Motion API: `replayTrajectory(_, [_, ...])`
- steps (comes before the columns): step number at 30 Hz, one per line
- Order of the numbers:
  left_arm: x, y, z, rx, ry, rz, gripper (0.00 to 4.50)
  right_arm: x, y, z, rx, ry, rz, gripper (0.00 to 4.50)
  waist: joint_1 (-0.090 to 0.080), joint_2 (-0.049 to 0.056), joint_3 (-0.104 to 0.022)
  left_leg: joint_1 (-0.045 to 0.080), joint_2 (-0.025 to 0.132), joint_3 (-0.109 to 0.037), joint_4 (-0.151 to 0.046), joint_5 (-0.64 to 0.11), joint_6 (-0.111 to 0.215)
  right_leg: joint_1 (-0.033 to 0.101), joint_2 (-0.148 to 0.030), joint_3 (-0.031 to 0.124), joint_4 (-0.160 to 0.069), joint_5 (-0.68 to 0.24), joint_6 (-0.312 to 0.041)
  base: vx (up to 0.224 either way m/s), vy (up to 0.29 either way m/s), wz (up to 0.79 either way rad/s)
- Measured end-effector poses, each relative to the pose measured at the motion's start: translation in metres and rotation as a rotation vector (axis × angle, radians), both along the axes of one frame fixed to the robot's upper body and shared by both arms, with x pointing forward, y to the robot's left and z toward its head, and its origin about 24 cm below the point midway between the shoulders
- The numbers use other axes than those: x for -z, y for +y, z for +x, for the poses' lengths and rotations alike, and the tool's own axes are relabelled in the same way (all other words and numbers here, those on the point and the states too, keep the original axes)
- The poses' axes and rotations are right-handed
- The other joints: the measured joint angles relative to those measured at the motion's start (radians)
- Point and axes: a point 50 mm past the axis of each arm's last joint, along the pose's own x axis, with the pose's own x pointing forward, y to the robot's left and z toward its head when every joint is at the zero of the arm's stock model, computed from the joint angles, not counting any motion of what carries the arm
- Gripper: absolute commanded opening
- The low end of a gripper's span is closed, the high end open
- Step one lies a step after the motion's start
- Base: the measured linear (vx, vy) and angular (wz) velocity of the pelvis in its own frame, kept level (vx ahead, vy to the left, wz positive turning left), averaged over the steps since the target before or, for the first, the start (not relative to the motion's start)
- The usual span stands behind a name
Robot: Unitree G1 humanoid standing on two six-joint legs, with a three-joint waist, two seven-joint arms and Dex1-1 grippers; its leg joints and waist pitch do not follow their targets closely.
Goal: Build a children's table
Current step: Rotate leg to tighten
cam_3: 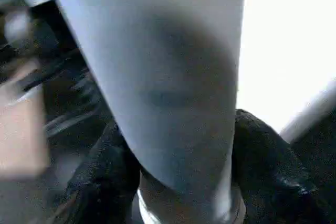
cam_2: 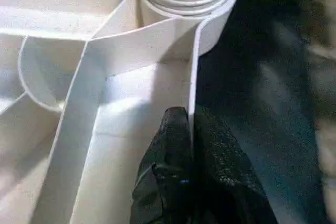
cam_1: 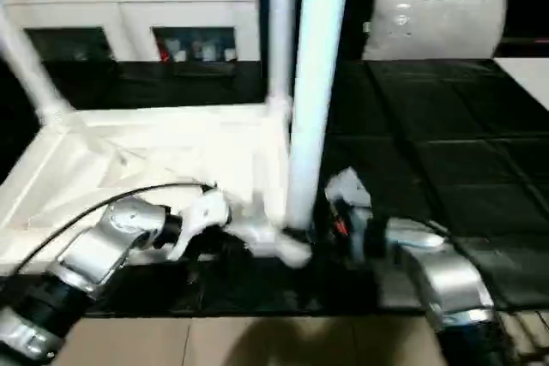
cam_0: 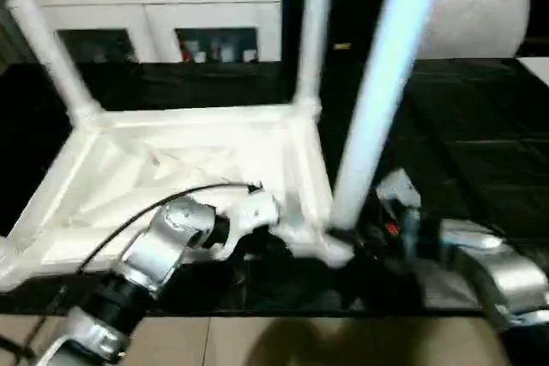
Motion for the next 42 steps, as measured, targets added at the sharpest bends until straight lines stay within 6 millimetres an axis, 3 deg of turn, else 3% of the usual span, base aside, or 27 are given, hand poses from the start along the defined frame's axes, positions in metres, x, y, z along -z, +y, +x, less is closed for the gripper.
replayTrajectory(2, [0.001,-0.009,0.004,-0.084,-0.007,-0.007,0.0,0.001,0.004,0.009,0.129,-0.012,-0.008,2.2,-0.023,0.0,0.0,0.0,0.0,0.0,0.001,0.0,0.0,0.0,0.0,0.0,-0.003,0.0,0.0,0.0,0.0,0.0])
replayTrajectory(6, [0.003,-0.031,0.013,-0.283,-0.006,-0.059,0.0,0.003,0.015,0.029,0.41,-0.04,-0.007,2.19,-0.05,-0.003,0.001,-0.002,-0.001,0.0,0.004,0.001,0.0,-0.001,0.0,0.0,-0.003,0.0,0.001,0.0,0.0,0.0])
replayTrajectory(8, [0.003,-0.046,0.016,-0.361,-0.006,-0.079,0.0,0.003,0.017,0.037,0.515,-0.072,-0.024,2.19,-0.052,-0.003,0.002,-0.006,-0.001,-0.001,0.005,0.001,0.0,-0.003,-0.001,-0.002,-0.005,0.0,0.001,0.0,0.0,0.0])
replayTrajectory(10, [0.002,-0.052,0.016,-0.379,-0.002,-0.087,0.0,0.003,0.016,0.038,0.548,-0.088,-0.027,2.67,-0.051,-0.002,0.002,-0.008,-0.001,-0.001,0.004,0.0,0.001,-0.003,-0.001,-0.002,-0.006,0.0,0.001,0.0,0.0,0.0])
replayTrajectory(14, [0.0,-0.049,0.019,-0.382,-0.045,-0.069,0.0,0.002,0.021,0.038,0.537,-0.096,0.006,2.81,-0.046,-0.002,0.002,-0.008,-0.001,-0.002,-0.002,0.0,0.002,-0.005,0.001,-0.002,-0.002,0.001,0.001,0.0,0.0,0.0])
replayTrajectory(20, [-0.002,-0.042,0.019,-0.323,-0.111,-0.033,0.0,0.002,0.012,0.033,0.441,-0.143,-0.018,3.51,-0.036,-0.002,0.002,-0.009,0.001,-0.002,-0.007,0.002,0.007,-0.007,0.002,-0.003,-0.002,0.002,-0.005,0.0,0.0,0.0])
replayTrajectory(24, [-0.001,-0.031,0.018,-0.266,-0.136,-0.017,0.0,0.004,0.0,0.024,0.319,-0.154,-0.072,3.67,-0.032,-0.001,0.002,-0.009,0.001,-0.002,-0.005,0.002,0.008,-0.007,0.002,-0.003,-0.002,0.002,-0.006,0.0,0.0,0.0])
replayTrajectory(38, [-0.003,0.004,0.006,0.083,-0.194,0.068,0.0,-0.016,-0.03,0.002,-0.16,-0.187,-0.104,3.67,-0.004,-0.002,0.003,-0.009,0.001,-0.002,-0.003,0.002,0.008,-0.006,0.001,-0.003,-0.001,0.003,-0.007,0.0,0.0,0.0])
replayTrajectory(39, [-0.003,0.007,0.005,0.112,-0.196,0.077,0.0,-0.017,-0.031,0.001,-0.184,-0.182,-0.101,3.39,0.0,-0.002,0.003,-0.009,0.001,-0.002,-0.002,0.002,0.008,-0.006,0.001,-0.003,0.0,0.003,-0.007,0.0,0.0,0.0])
replayTrajectory(42, [-0.004,0.011,0.001,0.181,-0.198,0.095,0.0,-0.016,-0.027,-0.002,-0.238,-0.168,-0.083,3.19,0.008,-0.003,0.002,-0.009,0.001,-0.002,-0.001,0.002,0.008,-0.006,0.001,-0.002,0.0,0.003,-0.007,0.0,0.0,0.0])
